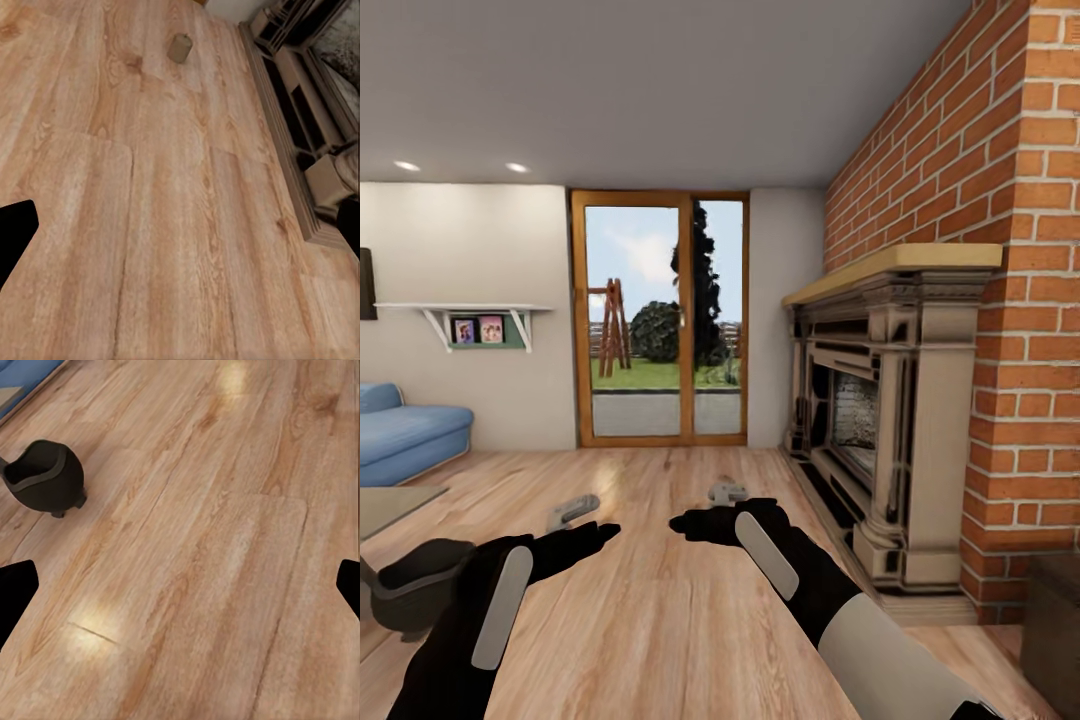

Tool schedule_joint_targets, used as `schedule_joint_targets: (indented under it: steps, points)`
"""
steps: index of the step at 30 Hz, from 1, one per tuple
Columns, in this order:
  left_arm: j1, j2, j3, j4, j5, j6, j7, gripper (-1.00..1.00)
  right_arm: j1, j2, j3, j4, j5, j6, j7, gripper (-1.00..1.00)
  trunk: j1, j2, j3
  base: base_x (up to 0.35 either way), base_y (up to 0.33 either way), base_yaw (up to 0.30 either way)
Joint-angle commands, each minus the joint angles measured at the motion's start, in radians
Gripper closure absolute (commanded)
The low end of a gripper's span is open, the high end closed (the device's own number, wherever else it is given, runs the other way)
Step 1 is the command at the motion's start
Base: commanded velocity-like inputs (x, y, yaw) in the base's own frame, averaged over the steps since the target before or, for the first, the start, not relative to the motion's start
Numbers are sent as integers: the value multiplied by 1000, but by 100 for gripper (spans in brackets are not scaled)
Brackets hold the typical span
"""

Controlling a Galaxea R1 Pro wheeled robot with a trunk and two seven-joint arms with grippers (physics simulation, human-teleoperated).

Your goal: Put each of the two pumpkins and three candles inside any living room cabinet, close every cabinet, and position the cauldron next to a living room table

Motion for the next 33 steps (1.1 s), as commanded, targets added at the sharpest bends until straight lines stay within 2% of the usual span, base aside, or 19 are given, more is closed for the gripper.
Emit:
schedule_joint_targets:
  steps: [1,5,11,17,23,27,29,33]
  points:
    - [0,0,0,-1,10,4,9,-100,-1,0,3,-2,-10,2,-10,-100,0,-1,0,120,271,-258]
    - [0,0,-1,-1,10,4,9,-100,-1,0,2,-3,-11,1,-10,-100,0,-1,3,160,267,-258]
    - [0,0,-6,-1,10,4,9,-100,-1,0,-35,0,-11,2,-8,-100,0,-1,9,126,264,-258]
    - [0,-3,-6,3,10,4,9,-100,-1,0,-54,0,-11,4,-10,-100,0,-1,13,15,266,-199]
    - [0,2,2,5,11,4,8,-100,1,0,-149,6,-21,0,-8,-100,0,-1,14,1,282,-171]
    - [0,1,-4,4,11,4,7,-100,2,-3,-242,-5,-59,0,-7,-100,0,-1,15,14,220,-278]
    - [0,-4,-10,3,10,4,7,-100,2,-8,-268,-13,-68,0,-7,-100,0,-1,16,64,119,-290]
    - [0,-8,-66,3,9,3,8,-100,3,-17,-297,-21,-74,1,-7,-100,0,-1,18,46,34,-286]
